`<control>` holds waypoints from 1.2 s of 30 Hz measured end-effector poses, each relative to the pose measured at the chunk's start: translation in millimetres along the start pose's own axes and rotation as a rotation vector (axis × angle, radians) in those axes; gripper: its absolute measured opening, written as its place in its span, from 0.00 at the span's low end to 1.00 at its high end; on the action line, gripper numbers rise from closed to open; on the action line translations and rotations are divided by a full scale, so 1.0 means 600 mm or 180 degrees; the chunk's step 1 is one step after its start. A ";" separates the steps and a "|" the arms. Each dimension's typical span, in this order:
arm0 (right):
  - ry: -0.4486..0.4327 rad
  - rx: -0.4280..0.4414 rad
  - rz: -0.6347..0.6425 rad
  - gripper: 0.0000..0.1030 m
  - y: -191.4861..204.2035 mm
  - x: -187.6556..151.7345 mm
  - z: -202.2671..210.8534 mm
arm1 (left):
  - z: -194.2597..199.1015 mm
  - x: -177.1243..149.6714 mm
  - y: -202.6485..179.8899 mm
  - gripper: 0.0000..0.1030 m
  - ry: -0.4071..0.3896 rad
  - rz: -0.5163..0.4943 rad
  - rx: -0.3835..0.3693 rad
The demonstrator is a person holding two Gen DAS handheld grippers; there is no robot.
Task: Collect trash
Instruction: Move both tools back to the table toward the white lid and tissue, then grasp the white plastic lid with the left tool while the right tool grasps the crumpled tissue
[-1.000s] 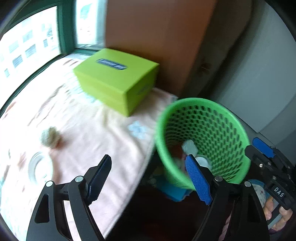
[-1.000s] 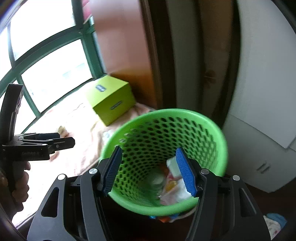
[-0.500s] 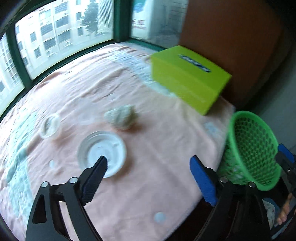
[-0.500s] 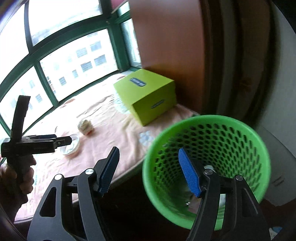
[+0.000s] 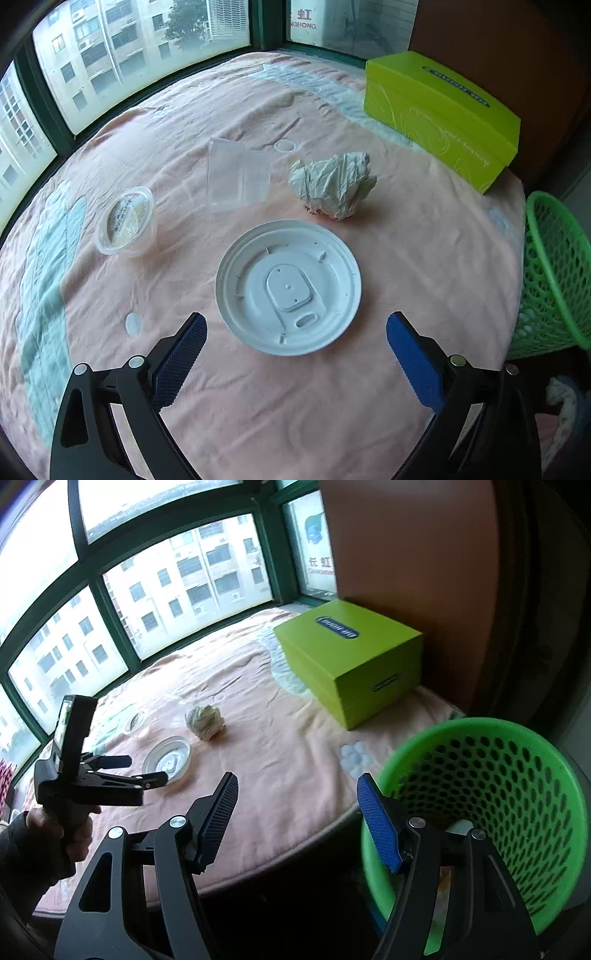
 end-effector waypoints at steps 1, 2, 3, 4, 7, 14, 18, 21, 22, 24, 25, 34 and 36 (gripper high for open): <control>0.0013 0.0012 0.0015 0.65 0.004 0.002 -0.006 | -0.003 0.000 0.000 0.92 0.0006 -0.0013 -0.0014; 0.0021 0.0018 0.0027 0.65 0.006 0.003 -0.010 | -0.007 0.001 0.000 0.92 0.0011 -0.0031 -0.0019; 0.0031 0.0026 0.0037 0.65 0.009 0.004 -0.015 | -0.012 0.002 -0.001 0.92 0.0016 -0.0053 -0.0020; 0.0051 0.0044 0.0047 0.65 0.013 0.007 -0.023 | -0.014 0.003 -0.001 0.92 0.0021 -0.0061 -0.0011; 0.0091 0.0073 0.0078 0.65 0.020 0.012 -0.040 | -0.027 0.007 -0.001 0.92 0.0060 -0.0074 -0.0025; 0.0188 0.0131 0.0129 0.65 0.032 0.018 -0.075 | -0.050 0.013 0.001 0.92 0.0123 -0.0059 -0.0098; 0.0248 0.0160 0.0153 0.66 0.035 0.022 -0.095 | -0.060 0.015 -0.002 0.92 0.0140 -0.0068 -0.0158; 0.0286 0.0173 0.0195 0.66 0.039 0.025 -0.108 | -0.062 0.016 -0.003 0.90 0.0112 -0.0085 -0.0189; 0.0298 0.0178 0.0202 0.66 0.040 0.026 -0.111 | -0.063 0.017 -0.003 0.87 0.0108 -0.0088 -0.0202; 0.0315 0.0195 0.0228 0.66 0.043 0.028 -0.119 | -0.062 0.016 -0.002 0.86 0.0090 -0.0104 -0.0217; 0.0320 0.0200 0.0236 0.66 0.044 0.029 -0.122 | -0.062 0.015 -0.001 0.86 0.0077 -0.0108 -0.0215; 0.0431 0.0394 0.0295 0.66 0.071 0.045 -0.174 | -0.021 0.005 0.038 0.86 -0.0064 0.0053 -0.0129; 0.0463 0.0469 0.0308 0.66 0.082 0.051 -0.189 | -0.012 0.000 0.052 0.86 -0.0078 0.0101 -0.0091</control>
Point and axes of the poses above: each gripper's, at about its wrist camera, not at the fingertips, and z roughly against the way its jaws point, y to its left, x to its top, the point moved 2 cm from there along -z, roughly the way its jaws point, and after that the axes turned 10 degrees about x, right-handed, at the moved point
